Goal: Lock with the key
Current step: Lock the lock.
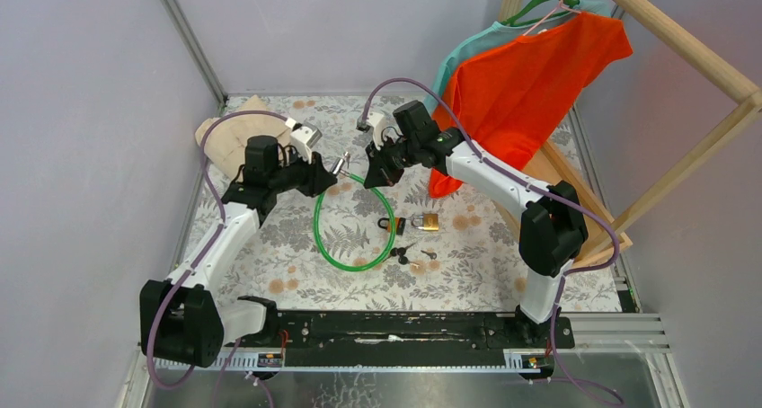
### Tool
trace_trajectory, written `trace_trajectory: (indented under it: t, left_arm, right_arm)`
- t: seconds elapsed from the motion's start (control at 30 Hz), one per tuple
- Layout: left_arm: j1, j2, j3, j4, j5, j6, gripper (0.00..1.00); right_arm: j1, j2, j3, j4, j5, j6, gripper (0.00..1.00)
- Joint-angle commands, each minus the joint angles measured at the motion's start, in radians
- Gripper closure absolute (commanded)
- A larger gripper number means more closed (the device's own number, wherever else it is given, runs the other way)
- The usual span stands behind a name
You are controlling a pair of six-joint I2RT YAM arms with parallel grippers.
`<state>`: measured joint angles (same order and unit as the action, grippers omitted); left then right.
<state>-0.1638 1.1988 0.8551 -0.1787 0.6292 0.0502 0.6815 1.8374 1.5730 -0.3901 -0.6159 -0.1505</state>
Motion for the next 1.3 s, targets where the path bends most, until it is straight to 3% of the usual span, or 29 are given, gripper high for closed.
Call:
trace_trajectory:
  t: [0.0,0.47,0.73,0.9,1.27]
  left_arm:
    - [-0.031,-0.045,-0.043,0.113,0.138,-0.046,1.00]
    - [-0.030,-0.039,-0.068,0.140,0.178,-0.041,1.00]
    - [-0.031,-0.012,-0.057,0.137,0.144,-0.100,1.00]
    - [-0.031,0.028,-0.021,0.123,0.209,-0.135,1.00]
    - [-0.031,-0.025,-0.075,0.212,0.276,-0.109,1.00]
  right_arm:
    - [0.017,-0.025,0.073,0.108,-0.119,-0.030,1.00]
    - [0.016,-0.005,0.116,0.079,-0.205,-0.070,1.00]
    - [0.016,-0.003,0.167,0.080,-0.059,-0.040,1.00]
    - [0.020,0.003,0.182,0.069,-0.016,-0.072,1.00]
    - [0.020,0.010,0.108,0.065,-0.130,-0.119,1.00]
